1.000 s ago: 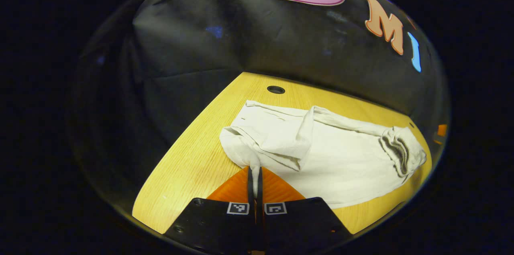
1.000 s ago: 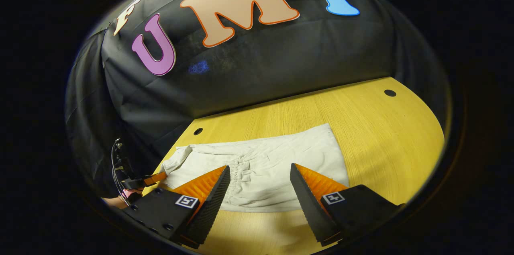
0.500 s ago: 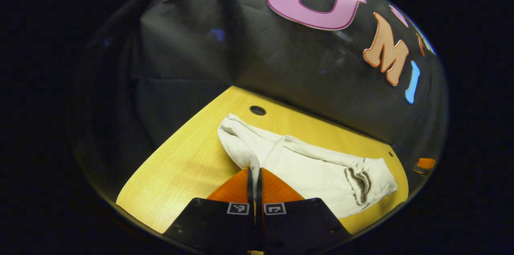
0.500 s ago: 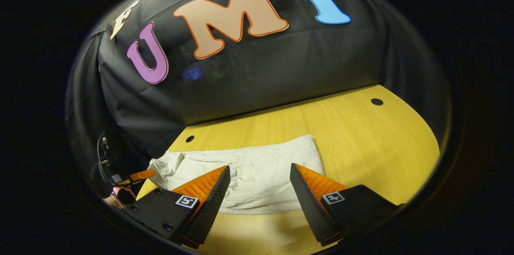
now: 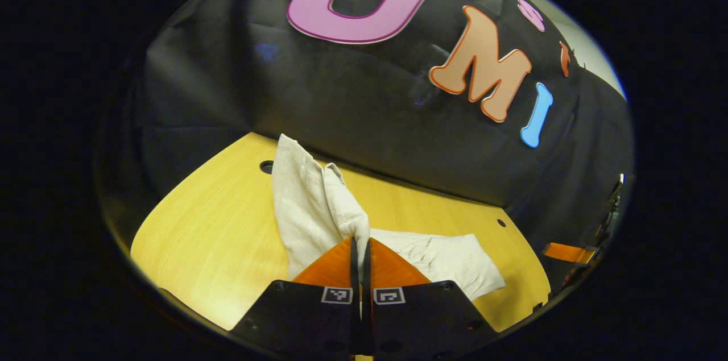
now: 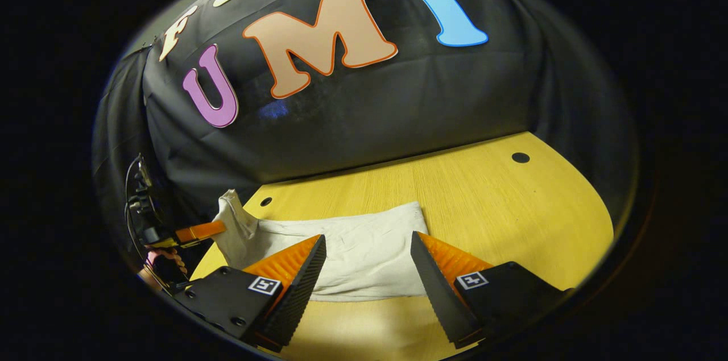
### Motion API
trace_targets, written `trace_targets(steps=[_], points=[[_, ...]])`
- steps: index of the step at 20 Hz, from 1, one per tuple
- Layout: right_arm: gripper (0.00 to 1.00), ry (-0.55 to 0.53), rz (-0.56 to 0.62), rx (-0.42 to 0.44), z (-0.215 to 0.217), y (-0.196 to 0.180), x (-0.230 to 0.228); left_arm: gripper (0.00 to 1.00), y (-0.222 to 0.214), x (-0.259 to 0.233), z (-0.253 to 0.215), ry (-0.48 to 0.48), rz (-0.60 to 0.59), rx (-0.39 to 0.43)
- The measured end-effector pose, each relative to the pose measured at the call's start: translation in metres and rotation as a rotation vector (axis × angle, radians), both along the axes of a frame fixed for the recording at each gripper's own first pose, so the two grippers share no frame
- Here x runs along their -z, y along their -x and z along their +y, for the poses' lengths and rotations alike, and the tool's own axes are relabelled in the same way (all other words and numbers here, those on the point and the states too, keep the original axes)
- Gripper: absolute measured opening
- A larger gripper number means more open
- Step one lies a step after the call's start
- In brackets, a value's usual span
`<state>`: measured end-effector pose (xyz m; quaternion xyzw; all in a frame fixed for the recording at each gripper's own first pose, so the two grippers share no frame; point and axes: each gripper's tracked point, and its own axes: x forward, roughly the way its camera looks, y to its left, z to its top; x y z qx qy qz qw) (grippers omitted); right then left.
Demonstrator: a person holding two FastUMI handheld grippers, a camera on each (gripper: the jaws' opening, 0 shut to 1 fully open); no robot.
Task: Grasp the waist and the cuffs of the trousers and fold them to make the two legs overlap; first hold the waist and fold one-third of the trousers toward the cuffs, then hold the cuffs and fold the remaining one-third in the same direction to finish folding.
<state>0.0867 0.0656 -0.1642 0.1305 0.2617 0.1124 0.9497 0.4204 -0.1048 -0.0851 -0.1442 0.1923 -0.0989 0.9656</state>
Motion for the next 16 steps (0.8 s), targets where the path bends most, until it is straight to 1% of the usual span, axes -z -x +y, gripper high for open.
trace_targets(steps=[4,11,14,16], points=[[0.96,0.015,0.001,-0.033,-0.016,0.002,0.001,0.00,-0.004,-0.022,-0.059,0.020,-0.032,0.044],[0.96,0.022,0.002,-0.077,-0.046,0.002,0.004,0.00,-0.007,-0.050,-0.151,0.018,-0.063,0.122],[0.96,0.016,0.003,-0.075,-0.065,-0.002,0.006,0.00,-0.009,-0.050,-0.187,0.002,-0.069,0.152],[0.96,0.014,0.000,-0.065,-0.079,-0.004,0.006,0.00,-0.005,-0.039,-0.209,-0.033,-0.044,0.170]])
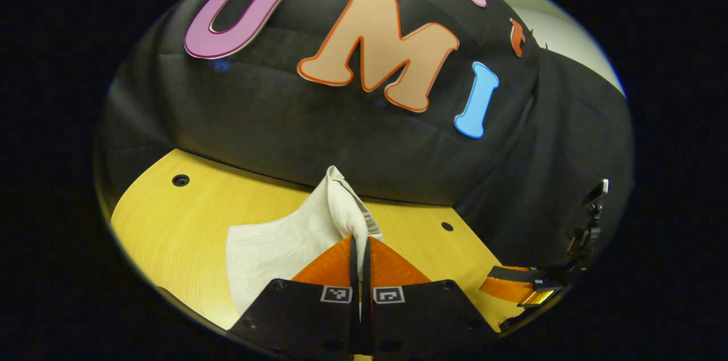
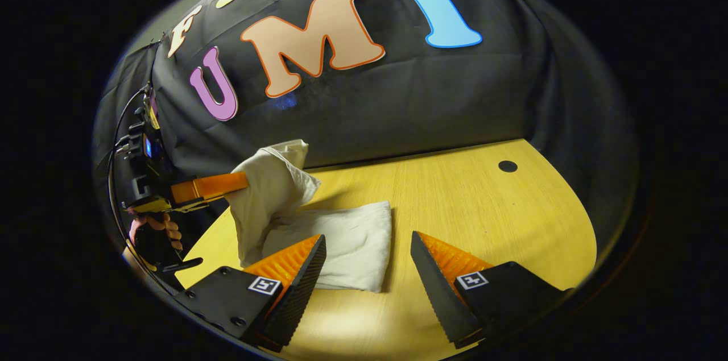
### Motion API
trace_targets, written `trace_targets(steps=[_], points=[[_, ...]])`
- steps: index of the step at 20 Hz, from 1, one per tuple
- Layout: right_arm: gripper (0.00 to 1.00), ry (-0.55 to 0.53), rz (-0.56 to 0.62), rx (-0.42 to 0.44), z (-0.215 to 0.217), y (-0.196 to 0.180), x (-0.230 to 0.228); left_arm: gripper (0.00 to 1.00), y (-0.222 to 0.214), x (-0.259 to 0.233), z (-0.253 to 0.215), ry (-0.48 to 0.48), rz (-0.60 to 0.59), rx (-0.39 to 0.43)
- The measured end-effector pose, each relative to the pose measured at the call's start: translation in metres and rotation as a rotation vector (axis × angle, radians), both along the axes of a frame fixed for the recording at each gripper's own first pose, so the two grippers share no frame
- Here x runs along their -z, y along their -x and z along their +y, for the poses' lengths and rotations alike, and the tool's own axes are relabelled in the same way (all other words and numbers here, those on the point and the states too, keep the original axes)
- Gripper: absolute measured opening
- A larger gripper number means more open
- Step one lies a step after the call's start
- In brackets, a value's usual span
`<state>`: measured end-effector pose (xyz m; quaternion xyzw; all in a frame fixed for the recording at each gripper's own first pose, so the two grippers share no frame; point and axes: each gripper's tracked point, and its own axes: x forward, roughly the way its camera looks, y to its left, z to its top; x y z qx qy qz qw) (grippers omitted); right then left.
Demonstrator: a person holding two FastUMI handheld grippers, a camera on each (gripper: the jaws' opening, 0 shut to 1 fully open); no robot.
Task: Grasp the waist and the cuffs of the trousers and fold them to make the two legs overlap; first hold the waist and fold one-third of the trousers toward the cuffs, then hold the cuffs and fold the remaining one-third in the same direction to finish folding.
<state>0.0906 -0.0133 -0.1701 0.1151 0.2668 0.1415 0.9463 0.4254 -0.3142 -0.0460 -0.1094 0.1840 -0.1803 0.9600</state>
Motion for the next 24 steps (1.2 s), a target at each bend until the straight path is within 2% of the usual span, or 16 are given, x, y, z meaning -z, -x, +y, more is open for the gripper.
trace_targets(steps=[9,10,12,15,16,19,20,24], points=[[0.96,-0.011,0.021,0.037,-0.040,0.005,0.010,0.02,0.036,0.073,-0.070,-0.201,0.059,0.119],[0.96,-0.012,0.022,0.039,-0.041,0.006,0.010,0.05,0.040,0.082,-0.077,-0.217,0.065,0.131],[0.96,-0.008,0.023,0.047,-0.045,0.008,0.012,0.07,0.045,0.097,-0.088,-0.240,0.082,0.160],[0.96,0.011,0.013,0.057,-0.049,0.010,0.011,0.15,0.057,0.107,-0.105,-0.216,0.102,0.216],[0.96,0.012,0.013,0.059,-0.049,0.011,0.010,0.32,0.062,0.108,-0.110,-0.199,0.107,0.239],[0.96,0.009,-0.001,0.063,-0.044,0.014,0.006,0.99,0.066,0.104,-0.103,-0.189,0.092,0.221],[0.96,0.006,-0.005,0.064,-0.041,0.016,0.004,0.96,0.066,0.097,-0.095,-0.193,0.083,0.202],[0.96,-0.010,-0.042,0.073,-0.026,0.022,-0.007,0.96,0.068,0.077,-0.057,-0.207,0.051,0.144]])
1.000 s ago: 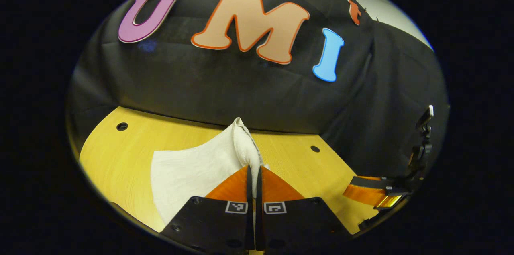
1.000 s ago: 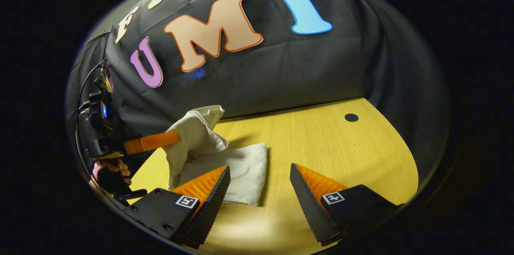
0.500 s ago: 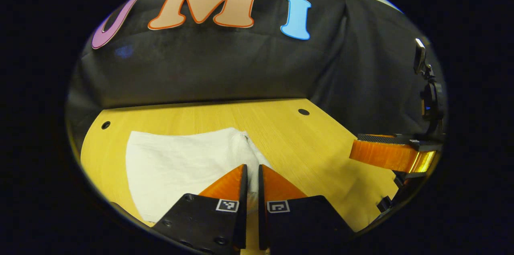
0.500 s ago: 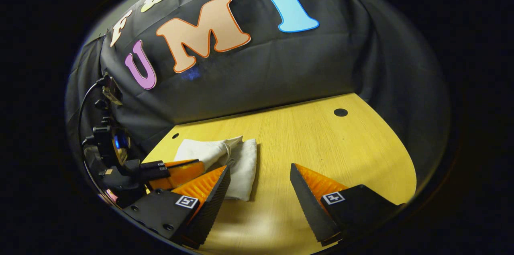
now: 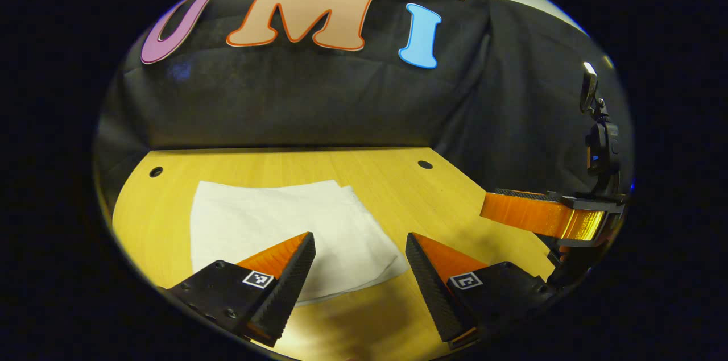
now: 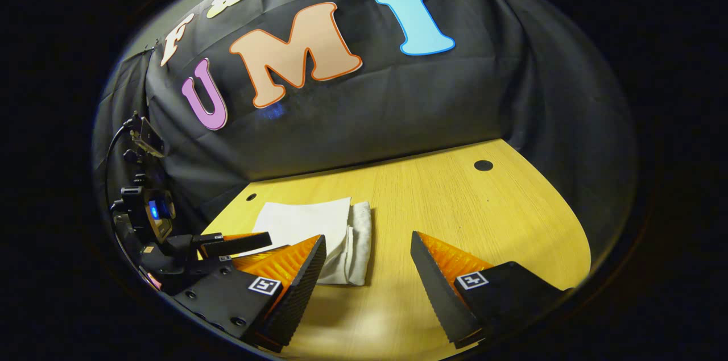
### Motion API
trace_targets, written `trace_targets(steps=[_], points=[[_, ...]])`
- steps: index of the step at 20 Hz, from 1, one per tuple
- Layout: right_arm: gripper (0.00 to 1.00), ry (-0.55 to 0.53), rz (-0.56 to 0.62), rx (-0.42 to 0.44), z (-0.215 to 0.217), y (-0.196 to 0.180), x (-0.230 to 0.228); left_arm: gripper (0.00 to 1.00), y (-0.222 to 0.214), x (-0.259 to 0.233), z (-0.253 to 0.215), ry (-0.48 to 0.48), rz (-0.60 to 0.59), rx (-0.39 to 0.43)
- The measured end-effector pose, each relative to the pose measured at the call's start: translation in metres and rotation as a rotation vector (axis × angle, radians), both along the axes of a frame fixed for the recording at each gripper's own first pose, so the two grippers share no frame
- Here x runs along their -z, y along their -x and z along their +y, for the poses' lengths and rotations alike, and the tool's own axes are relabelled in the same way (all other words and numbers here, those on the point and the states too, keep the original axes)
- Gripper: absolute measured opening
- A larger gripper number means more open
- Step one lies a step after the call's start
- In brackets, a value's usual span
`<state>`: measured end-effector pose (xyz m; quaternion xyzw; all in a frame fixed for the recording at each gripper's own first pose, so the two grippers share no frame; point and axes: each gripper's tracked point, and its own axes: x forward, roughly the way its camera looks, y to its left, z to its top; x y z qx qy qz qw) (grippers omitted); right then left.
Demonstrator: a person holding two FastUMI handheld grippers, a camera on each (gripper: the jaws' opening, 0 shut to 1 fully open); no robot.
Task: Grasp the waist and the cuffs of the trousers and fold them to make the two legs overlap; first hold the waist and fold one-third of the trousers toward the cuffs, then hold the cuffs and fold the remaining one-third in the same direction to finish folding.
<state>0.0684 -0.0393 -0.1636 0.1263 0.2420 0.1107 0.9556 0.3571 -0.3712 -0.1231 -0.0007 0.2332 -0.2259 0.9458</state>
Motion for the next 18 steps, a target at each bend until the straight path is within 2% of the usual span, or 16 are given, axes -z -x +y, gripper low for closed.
trace_targets(steps=[5,10,18], points=[[0.96,-0.004,-0.051,0.021,0.018,0.011,-0.012,0.94,0.004,-0.032,0.059,-0.012,-0.055,-0.095],[0.96,0.000,-0.103,0.037,0.030,0.024,-0.027,0.95,0.019,-0.057,0.119,-0.019,-0.111,-0.186],[0.96,0.032,-0.095,0.061,0.037,0.050,-0.023,0.95,0.039,-0.061,0.160,0.027,-0.106,-0.244]])
